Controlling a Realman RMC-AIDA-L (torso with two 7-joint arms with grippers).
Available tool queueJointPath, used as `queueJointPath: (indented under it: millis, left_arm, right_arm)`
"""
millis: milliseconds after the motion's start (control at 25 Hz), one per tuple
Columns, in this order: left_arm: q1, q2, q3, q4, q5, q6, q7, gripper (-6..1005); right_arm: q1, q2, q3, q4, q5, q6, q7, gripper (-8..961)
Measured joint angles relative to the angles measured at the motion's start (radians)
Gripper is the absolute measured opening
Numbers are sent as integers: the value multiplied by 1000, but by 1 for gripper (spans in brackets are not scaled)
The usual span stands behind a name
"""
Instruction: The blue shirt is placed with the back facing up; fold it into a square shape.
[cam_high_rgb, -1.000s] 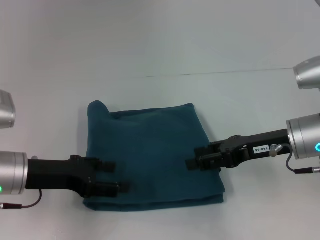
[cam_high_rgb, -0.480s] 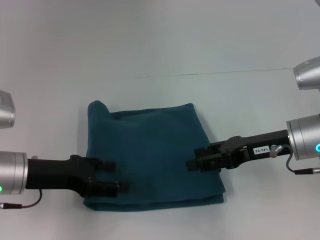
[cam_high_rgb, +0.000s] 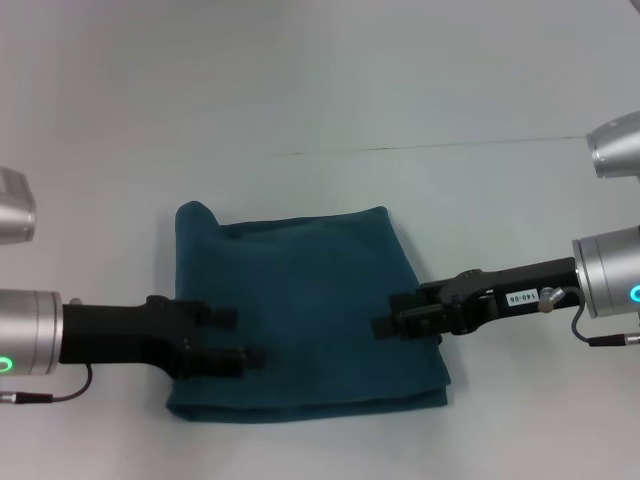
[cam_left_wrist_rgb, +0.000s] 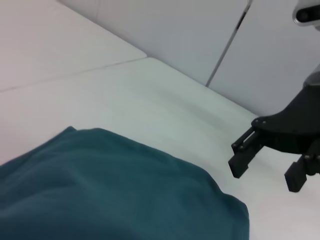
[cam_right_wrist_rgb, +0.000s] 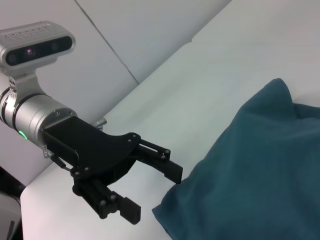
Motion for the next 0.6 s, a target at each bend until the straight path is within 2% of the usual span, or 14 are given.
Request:
queueJointPath:
  millis: [600]
  left_arm:
    - [-5, -1, 0, 0, -8, -7, 0, 824]
  right_arm:
    - [2, 5, 1, -6, 0, 6, 0, 723]
